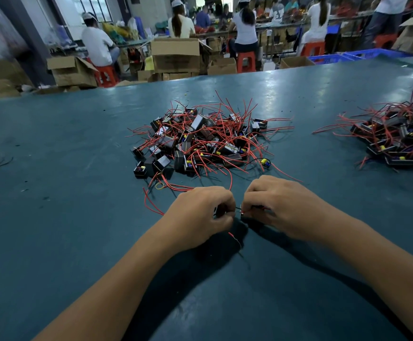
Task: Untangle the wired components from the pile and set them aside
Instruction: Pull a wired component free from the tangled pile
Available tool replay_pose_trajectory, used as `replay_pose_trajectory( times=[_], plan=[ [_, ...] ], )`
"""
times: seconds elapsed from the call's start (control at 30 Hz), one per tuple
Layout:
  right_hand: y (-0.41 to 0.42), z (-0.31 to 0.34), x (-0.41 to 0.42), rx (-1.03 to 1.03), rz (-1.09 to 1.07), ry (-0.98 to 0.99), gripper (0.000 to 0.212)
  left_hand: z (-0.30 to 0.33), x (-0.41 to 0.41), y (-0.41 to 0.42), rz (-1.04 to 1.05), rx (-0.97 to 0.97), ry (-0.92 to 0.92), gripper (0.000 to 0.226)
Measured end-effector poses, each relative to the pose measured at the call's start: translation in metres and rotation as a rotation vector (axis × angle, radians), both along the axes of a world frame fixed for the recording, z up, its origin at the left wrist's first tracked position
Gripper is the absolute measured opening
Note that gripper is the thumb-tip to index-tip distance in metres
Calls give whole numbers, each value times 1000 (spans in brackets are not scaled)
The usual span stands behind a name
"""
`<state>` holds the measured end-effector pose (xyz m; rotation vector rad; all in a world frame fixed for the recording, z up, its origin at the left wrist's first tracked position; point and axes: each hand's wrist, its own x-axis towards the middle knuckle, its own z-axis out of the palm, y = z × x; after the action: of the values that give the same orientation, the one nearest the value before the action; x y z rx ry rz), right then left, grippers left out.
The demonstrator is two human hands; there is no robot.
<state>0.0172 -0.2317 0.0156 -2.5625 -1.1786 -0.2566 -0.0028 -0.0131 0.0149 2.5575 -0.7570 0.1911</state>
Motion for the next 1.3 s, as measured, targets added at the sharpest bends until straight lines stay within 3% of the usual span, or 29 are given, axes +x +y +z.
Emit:
replay_pose_trajectory(
  times=[0.17, 0.27, 0.37, 0.47, 0.53, 0.67, 0.9, 1.07, 1.2, 1.3],
  plan=[
    [-1, 1, 0, -20, -9, 11, 12, 11, 3, 14, -36, -198, 259, 9],
    [-3, 4, 0, 37, 2, 133, 25, 12, 6, 21, -34, -228, 292, 14],
    [-2, 4, 0, 242, -13, 213, 37, 11, 5, 22, -72, -258, 317, 14],
    [3, -1, 2, 444, -148, 247, 25, 9, 5, 22, -90, -283, 352, 16],
    [8, -4, 3, 422, -179, 264, 11, 8, 6, 22, -81, -290, 356, 21],
    [10, -8, -2, 318, -150, 308, 16, 8, 9, 23, -37, -314, 411, 27],
    [17, -7, -7, 148, -115, 266, 9, 4, 13, 26, -14, -319, 370, 9],
    [17, -7, -8, 130, -181, 237, 6, 3, 14, 25, 80, -370, 381, 17],
    [15, -8, -8, 45, -200, 220, 9, 3, 16, 28, 135, -409, 383, 8],
    [15, -8, -9, 92, -198, 222, 5, 4, 16, 31, 139, -446, 385, 2]
  ],
)
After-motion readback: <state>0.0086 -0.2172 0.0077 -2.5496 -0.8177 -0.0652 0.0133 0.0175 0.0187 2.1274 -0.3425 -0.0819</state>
